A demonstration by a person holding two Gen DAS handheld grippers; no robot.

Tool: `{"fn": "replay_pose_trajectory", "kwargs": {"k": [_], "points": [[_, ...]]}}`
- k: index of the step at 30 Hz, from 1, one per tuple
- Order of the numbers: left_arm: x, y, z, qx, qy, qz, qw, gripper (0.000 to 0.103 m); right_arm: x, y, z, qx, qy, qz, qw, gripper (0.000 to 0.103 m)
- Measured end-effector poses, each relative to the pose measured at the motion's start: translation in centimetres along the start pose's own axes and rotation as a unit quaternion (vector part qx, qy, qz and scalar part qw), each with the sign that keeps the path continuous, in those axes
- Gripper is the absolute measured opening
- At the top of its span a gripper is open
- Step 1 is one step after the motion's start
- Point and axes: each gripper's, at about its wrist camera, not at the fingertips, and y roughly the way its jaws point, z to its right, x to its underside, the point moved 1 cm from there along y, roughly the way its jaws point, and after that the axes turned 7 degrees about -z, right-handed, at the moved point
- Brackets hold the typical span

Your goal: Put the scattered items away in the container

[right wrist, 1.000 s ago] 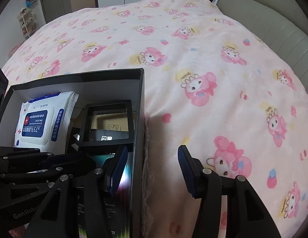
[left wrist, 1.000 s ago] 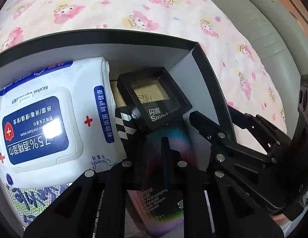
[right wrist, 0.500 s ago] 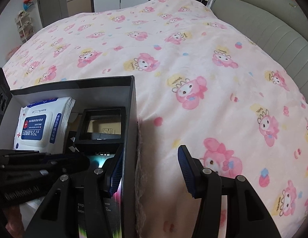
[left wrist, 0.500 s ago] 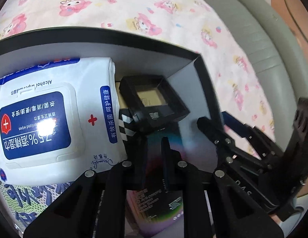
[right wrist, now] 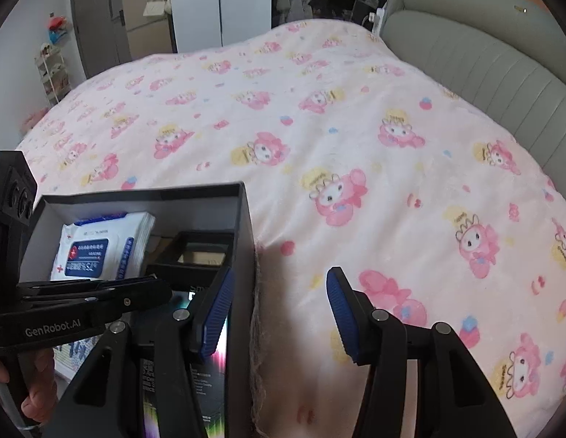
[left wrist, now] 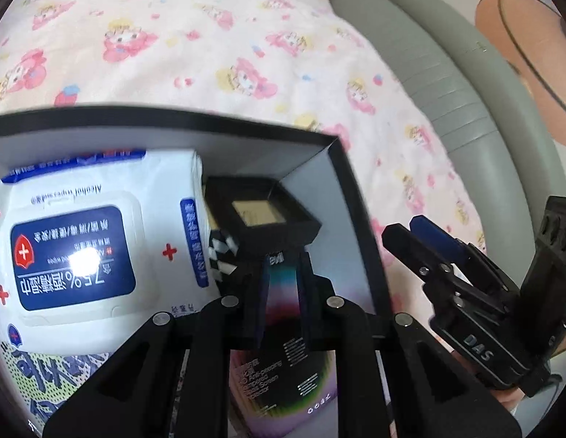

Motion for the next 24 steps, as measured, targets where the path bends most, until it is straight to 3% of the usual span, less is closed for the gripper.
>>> {"fn": "replay_pose_trajectory", "kwargs": {"k": [3,7,11,17,18,21,24], "points": [[-0.6,-1.0,-1.3,-0.004,0.001,0.018,0.9998,0.012,-0.2,-1.1,-0.6,-0.036,-0.011,0.019,0.999,0.049],[-2.2,-1.1,-0.7,-0.029,-0.010,0.027,0.9991,0.012,-0.2,-0.9,-1.9,-0.092,-0.024,0.005,0.995,0.049],[-3.7,-0.4,0.1,-0.021,-0.022,0.030,0.9991,0.012,0.1,1.1,-3.0,-0.070,-0.053,-0.031,0.996,0.041],[-5.5,-3.5,-1.5,-0.005,-0.024,0.045,0.9987,0.012,-1.4,2.3,-3.6,-0.045,-0.065,-0.041,0.996,0.038],[-6.0,-4.3,-2.0,-0.001,-0.028,0.051,0.9983,0.012,-1.4,2.1,-3.7,-0.041,-0.068,-0.034,0.996,0.032],[-6.6,-4.5,-2.6,0.008,-0.032,0.054,0.9980,0.012,-1.6,0.8,-4.1,-0.054,-0.064,0.001,0.996,0.030],[-6.2,-2.2,-1.6,0.009,-0.030,0.045,0.9985,0.012,-1.3,1.1,-5.0,-0.096,-0.074,-0.012,0.993,0.030]]}}
